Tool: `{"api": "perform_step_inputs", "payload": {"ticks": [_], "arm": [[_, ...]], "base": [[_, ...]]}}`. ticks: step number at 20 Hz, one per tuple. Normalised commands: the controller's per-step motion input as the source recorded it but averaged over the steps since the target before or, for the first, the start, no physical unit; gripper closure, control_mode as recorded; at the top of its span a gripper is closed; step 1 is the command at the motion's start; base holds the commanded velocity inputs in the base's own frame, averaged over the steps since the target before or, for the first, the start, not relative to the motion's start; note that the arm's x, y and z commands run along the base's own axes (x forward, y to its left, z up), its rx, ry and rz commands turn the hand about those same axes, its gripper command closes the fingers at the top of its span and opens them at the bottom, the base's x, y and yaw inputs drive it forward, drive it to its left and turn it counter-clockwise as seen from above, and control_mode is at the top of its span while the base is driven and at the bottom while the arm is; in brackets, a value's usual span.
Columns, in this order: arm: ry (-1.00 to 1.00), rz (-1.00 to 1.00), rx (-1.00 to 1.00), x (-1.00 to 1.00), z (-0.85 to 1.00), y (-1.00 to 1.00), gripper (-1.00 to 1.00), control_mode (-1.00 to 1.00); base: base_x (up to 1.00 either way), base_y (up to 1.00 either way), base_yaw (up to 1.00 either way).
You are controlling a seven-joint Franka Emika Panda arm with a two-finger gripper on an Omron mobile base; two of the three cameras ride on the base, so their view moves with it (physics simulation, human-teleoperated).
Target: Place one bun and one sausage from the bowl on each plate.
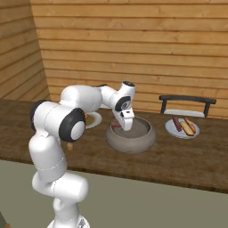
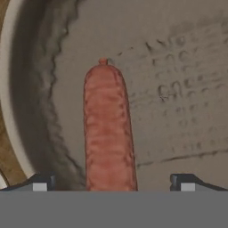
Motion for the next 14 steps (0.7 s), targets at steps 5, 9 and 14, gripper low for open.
{"api": "perform_step_inputs", "payload": {"ticks": [5,9,14], "arm": [[0.0,0.0,0.0,0.0,-0.05,0.09,1.0,-1.0],[0.0,0.0,0.0,-0.01,0.0,0.03,1.0,-1.0],[0.0,0.0,0.0,-0.03,0.03,0.0,1.0,-1.0]], "base": [[0.0,0.0,0.0],[0.0,0.0,0.0],[0.0,0.0,0.0]]}}
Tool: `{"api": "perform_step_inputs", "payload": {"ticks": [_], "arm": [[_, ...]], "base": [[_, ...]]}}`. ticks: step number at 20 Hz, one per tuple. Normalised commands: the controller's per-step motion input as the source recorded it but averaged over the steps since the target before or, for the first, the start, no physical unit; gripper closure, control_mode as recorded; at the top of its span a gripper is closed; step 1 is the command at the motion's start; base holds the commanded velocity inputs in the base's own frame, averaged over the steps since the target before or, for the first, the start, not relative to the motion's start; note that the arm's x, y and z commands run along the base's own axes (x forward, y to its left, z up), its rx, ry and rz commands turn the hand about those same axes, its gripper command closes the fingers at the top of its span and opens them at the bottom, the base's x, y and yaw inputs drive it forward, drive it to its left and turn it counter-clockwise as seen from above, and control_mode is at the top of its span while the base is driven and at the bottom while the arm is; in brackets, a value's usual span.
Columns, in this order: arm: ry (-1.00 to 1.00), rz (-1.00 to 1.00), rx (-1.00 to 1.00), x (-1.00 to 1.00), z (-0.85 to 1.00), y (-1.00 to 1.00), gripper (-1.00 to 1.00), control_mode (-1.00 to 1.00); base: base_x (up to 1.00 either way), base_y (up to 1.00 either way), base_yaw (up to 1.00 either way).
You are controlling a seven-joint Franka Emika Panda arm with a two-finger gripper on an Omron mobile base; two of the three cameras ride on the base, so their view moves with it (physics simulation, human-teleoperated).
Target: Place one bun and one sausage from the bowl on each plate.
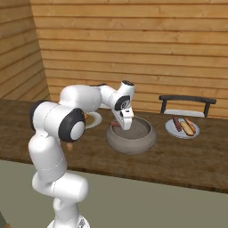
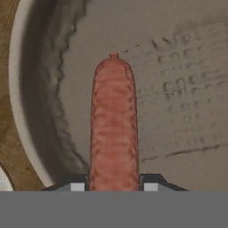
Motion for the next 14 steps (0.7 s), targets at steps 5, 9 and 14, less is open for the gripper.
{"api": "perform_step_inputs", "payload": {"ticks": [5,9,14], "arm": [[0.0,0.09,-0.09,-0.08,0.59,0.16,1.0,-1.0],[-0.35,0.19,-0.13,-0.18,0.66,0.73,1.0,-1.0],[-0.42,0.24,-0.01,0.0,0.17,1.0,1.0,-1.0]], "base": [[0.0,0.0,0.0],[0.0,0.0,0.0],[0.0,0.0,0.0]]}}
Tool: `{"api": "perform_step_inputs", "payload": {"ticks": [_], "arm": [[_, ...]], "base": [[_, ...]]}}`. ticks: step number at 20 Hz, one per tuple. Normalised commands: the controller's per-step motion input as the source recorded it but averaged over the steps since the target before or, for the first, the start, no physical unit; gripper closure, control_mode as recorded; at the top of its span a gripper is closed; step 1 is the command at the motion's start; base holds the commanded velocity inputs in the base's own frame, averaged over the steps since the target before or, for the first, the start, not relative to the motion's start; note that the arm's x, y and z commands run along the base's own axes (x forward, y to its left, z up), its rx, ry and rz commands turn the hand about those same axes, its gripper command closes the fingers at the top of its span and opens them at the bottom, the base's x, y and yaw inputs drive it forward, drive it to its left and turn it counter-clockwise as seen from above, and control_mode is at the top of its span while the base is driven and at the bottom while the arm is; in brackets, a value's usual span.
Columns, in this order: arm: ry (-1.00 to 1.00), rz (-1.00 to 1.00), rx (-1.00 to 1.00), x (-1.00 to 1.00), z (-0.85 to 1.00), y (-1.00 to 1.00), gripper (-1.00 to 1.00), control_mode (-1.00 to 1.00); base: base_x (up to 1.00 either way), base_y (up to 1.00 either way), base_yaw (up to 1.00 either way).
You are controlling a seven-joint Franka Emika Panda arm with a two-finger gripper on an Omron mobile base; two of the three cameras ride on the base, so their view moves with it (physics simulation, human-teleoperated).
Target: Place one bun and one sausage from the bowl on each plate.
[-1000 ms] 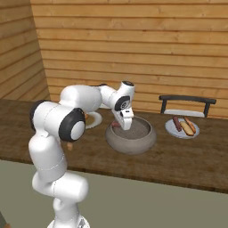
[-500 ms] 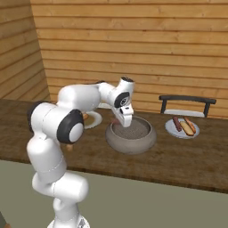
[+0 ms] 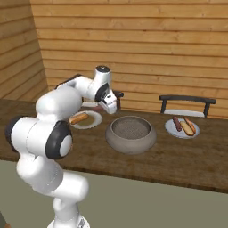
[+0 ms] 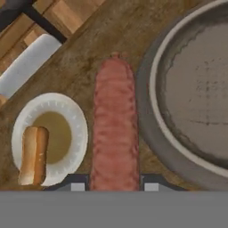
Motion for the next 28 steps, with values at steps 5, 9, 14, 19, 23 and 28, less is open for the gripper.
{"api": "perform_step_inputs", "payload": {"ticks": [5,9,14,19,23,28], "arm": [[-0.1,0.26,-0.03,0.09,-0.01,1.0,1.0,-1.0],[0.05,0.14,-0.04,0.04,-0.07,0.58,1.0,-1.0],[0.2,-0.02,-0.13,0.28,-0.36,0.0,1.0,-1.0],[0.06,-0.03,-0.09,0.39,-0.37,0.14,1.0,-1.0],[0.0,0.0,-0.04,0.38,-0.44,0.38,1.0,-1.0],[0.05,0.0,-0.03,0.42,-0.4,0.18,1.0,-1.0]], "base": [[0.0,0.0,0.0],[0.0,0.0,0.0],[0.0,0.0,0.0],[0.0,0.0,0.0],[0.0,0.0,0.0],[0.0,0.0,0.0]]}}
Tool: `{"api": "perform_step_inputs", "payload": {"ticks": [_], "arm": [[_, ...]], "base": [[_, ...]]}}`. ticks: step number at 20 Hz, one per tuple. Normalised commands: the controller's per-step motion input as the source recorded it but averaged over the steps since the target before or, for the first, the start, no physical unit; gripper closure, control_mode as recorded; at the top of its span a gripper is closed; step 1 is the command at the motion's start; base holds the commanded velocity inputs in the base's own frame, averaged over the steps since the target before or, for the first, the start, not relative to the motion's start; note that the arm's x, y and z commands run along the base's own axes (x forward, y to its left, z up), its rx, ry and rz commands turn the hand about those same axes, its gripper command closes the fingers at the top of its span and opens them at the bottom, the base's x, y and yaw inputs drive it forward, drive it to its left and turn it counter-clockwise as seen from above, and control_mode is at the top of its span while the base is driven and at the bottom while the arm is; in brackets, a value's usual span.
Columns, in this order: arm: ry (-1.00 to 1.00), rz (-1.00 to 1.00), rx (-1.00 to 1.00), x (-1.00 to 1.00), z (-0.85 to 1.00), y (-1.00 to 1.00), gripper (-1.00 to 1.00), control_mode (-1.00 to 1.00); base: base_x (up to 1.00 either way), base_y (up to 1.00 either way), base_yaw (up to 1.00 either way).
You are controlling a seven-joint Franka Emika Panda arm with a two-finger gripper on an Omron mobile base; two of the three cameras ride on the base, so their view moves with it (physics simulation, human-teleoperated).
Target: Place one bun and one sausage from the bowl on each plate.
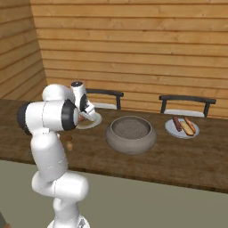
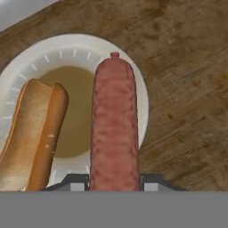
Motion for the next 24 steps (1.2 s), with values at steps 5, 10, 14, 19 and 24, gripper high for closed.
{"api": "perform_step_inputs", "payload": {"ticks": [5,10,14,19,24], "arm": [[0.07,0.01,-0.01,0.32,-0.29,0.04,-1.0,-1.0],[0.07,0.01,0.0,0.29,-0.26,0.0,-1.0,-1.0],[0.02,0.01,0.0,0.29,-0.26,0.0,-1.0,-1.0],[0.0,0.0,0.0,0.11,-0.13,0.0,-1.0,-1.0],[0.0,0.06,0.0,-0.17,0.72,0.0,-1.0,-1.0]], "base": [[0.0,0.0,0.0],[0.0,0.0,0.0],[0.0,0.0,0.0],[0.0,0.0,0.0],[0.0,0.0,0.0]]}}
